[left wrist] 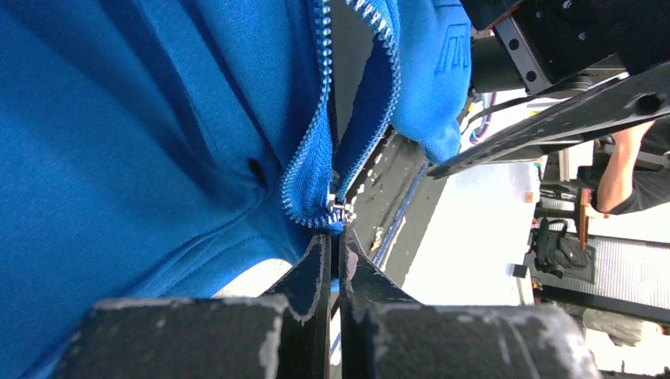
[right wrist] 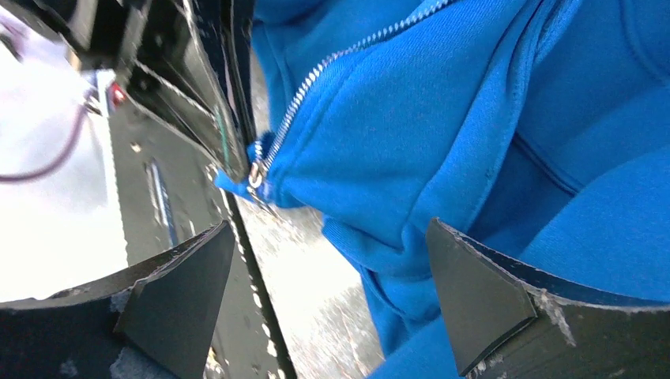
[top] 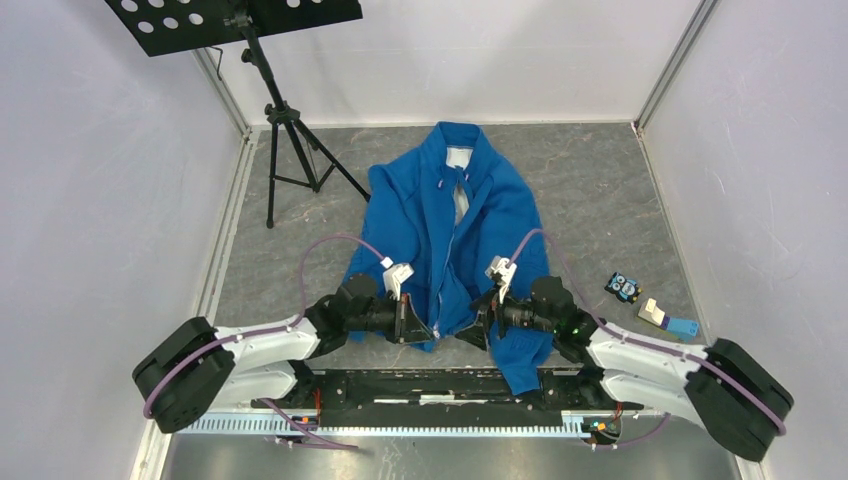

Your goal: Zip up the jacket

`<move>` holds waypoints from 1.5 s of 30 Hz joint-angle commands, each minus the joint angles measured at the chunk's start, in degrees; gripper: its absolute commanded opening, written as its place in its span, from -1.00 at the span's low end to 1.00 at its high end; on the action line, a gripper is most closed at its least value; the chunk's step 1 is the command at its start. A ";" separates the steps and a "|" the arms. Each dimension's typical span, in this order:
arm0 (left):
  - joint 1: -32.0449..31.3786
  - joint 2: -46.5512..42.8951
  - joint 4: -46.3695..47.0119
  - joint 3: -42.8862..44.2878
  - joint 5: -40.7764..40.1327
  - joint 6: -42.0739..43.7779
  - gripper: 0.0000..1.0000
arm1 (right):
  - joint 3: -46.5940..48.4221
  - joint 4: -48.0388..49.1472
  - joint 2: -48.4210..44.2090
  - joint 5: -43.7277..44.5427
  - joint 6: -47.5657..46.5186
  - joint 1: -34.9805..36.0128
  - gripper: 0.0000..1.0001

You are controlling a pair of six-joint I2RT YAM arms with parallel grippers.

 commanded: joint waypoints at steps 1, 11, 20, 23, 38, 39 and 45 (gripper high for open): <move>0.48 -1.09 -5.99 2.84 8.87 -1.46 -0.96 | 4.34 -23.60 -7.42 0.65 -17.01 1.52 0.96; 2.37 -6.84 -10.16 3.39 13.07 -5.38 -0.96 | 4.41 -10.13 -15.64 19.97 -36.61 22.20 0.96; 4.94 -7.19 -8.97 2.86 16.69 -7.93 -0.96 | 6.84 -6.47 -10.61 18.43 -54.60 28.09 0.96; 5.40 -7.12 -8.37 3.05 18.21 -8.94 -0.96 | 7.91 -5.74 -9.88 22.79 -50.84 28.20 0.96; 7.24 -7.11 -14.58 6.57 21.97 -8.51 -0.95 | 2.45 1.31 -9.33 36.90 -74.28 45.89 0.96; 7.41 -6.90 -14.75 6.86 22.42 -8.35 -0.96 | 1.68 2.44 -8.78 36.90 -75.34 46.32 0.96; 7.60 -7.32 -14.85 6.80 23.30 -8.46 -0.96 | -0.67 12.41 -1.74 44.03 -80.13 47.45 0.96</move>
